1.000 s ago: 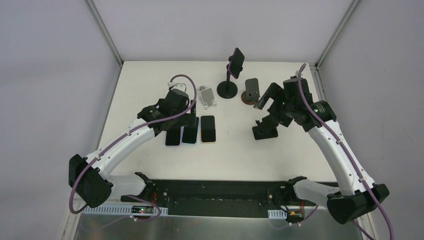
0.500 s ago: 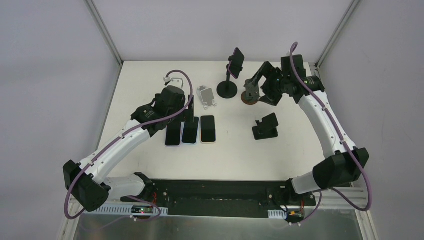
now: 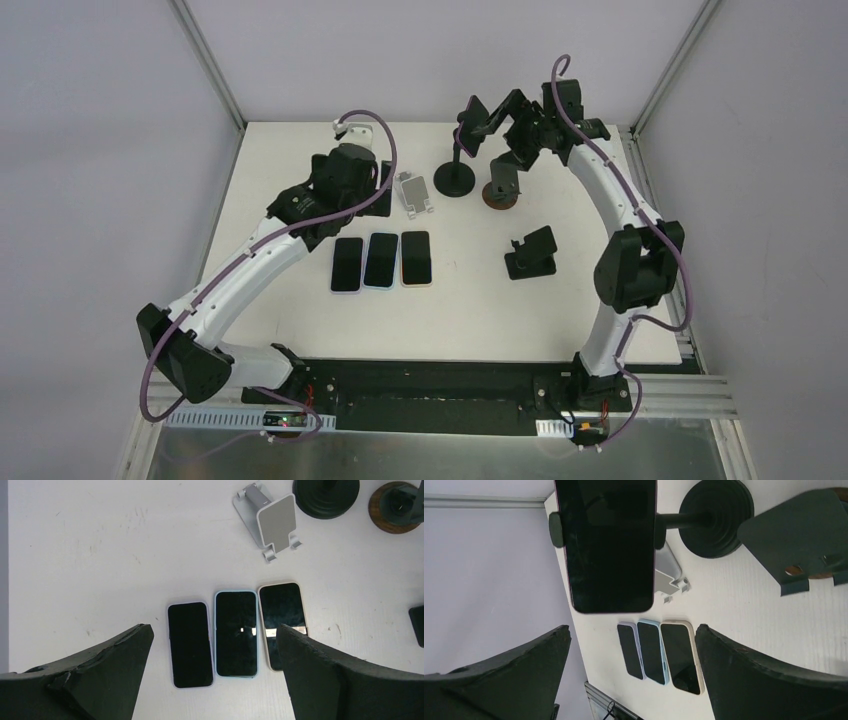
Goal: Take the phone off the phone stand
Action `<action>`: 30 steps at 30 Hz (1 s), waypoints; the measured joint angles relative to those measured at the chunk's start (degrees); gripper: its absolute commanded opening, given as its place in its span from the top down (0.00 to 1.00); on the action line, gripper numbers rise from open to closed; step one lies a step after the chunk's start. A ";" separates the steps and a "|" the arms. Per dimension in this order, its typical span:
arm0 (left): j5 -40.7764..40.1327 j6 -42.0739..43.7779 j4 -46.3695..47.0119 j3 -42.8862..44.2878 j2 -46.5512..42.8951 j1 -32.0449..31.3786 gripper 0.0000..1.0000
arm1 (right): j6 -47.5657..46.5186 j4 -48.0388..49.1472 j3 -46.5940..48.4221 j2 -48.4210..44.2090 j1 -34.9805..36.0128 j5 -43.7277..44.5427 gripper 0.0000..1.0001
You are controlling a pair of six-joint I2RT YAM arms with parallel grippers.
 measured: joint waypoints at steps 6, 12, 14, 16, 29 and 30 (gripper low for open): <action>0.07 1.57 -0.02 -0.33 2.82 0.00 0.01 | 1.33 4.37 2.60 4.46 0.00 -2.03 0.01; 0.31 1.88 -0.11 -0.46 3.72 0.02 0.01 | 2.80 7.96 3.48 6.95 0.00 -4.24 0.01; 0.50 1.88 -0.09 -0.46 3.72 0.37 0.01 | 3.06 8.17 4.09 7.69 0.00 -4.61 0.01; 0.61 1.88 -0.09 -0.46 3.72 0.72 0.01 | 3.34 8.48 4.81 8.48 0.00 -4.83 0.01; 2.01 1.86 -0.09 -0.46 3.72 2.25 0.01 | 4.07 5.88 13.68 14.82 0.46 -4.52 0.01; 2.03 1.86 -0.09 -0.46 3.72 2.25 0.01 | 4.04 5.55 14.19 15.19 0.57 -4.44 0.01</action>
